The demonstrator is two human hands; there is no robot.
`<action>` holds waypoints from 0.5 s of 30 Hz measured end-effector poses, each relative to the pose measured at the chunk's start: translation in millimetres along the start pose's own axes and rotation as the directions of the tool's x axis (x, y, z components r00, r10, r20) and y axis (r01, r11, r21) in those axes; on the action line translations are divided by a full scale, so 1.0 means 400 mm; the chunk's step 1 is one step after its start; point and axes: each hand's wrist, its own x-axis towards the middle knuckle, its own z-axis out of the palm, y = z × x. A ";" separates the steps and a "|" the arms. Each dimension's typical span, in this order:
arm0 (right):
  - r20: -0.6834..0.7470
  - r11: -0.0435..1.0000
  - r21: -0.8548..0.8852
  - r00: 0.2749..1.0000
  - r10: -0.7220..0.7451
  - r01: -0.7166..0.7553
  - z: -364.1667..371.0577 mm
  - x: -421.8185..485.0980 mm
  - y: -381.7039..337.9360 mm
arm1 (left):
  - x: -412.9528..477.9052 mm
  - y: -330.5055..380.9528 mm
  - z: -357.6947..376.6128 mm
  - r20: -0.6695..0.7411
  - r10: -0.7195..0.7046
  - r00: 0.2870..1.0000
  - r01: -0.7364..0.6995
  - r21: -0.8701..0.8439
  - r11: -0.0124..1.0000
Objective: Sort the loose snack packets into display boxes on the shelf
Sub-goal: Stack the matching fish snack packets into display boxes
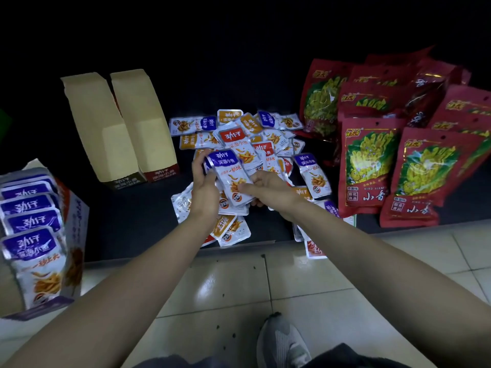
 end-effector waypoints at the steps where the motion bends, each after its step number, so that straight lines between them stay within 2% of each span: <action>1: 0.008 1.000 -0.009 1.000 -0.005 0.005 0.002 -0.005 -0.005 | 0.000 0.005 0.002 0.002 -0.006 1.000 0.006 -0.017 1.000; 4: 0.029 0.999 -0.031 0.999 -0.033 0.034 -0.001 -0.017 -0.007 | 0.000 0.012 0.004 0.036 -0.063 0.997 0.065 -0.052 0.997; 7: 0.095 0.999 0.010 0.994 -0.053 0.052 -0.013 -0.024 -0.006 | -0.006 0.004 -0.002 0.062 0.040 0.997 -0.046 0.103 0.994; 8: 0.068 0.998 -0.005 0.996 -0.061 0.061 -0.025 -0.016 0.000 | -0.009 0.002 -0.005 0.073 0.052 0.996 -0.061 0.122 0.991; 10: -0.154 0.990 -0.125 0.984 -0.090 0.071 -0.063 0.010 0.024 | -0.009 0.002 -0.009 0.074 0.047 0.996 -0.055 0.121 0.991; 11: -0.300 0.967 -0.252 0.945 -0.127 0.049 -0.089 0.026 0.040 | -0.006 0.002 -0.011 0.070 0.045 0.997 -0.053 0.118 0.992; 13: -0.481 0.857 -0.501 0.862 -0.161 -0.120 -0.139 0.048 0.075 | -0.001 0.001 -0.015 0.079 0.039 0.996 -0.050 0.141 0.989; 15: -0.547 0.727 -0.596 0.835 -0.056 -0.342 -0.169 0.056 0.104 | -0.002 0.001 -0.019 0.102 0.021 0.995 -0.037 0.161 0.986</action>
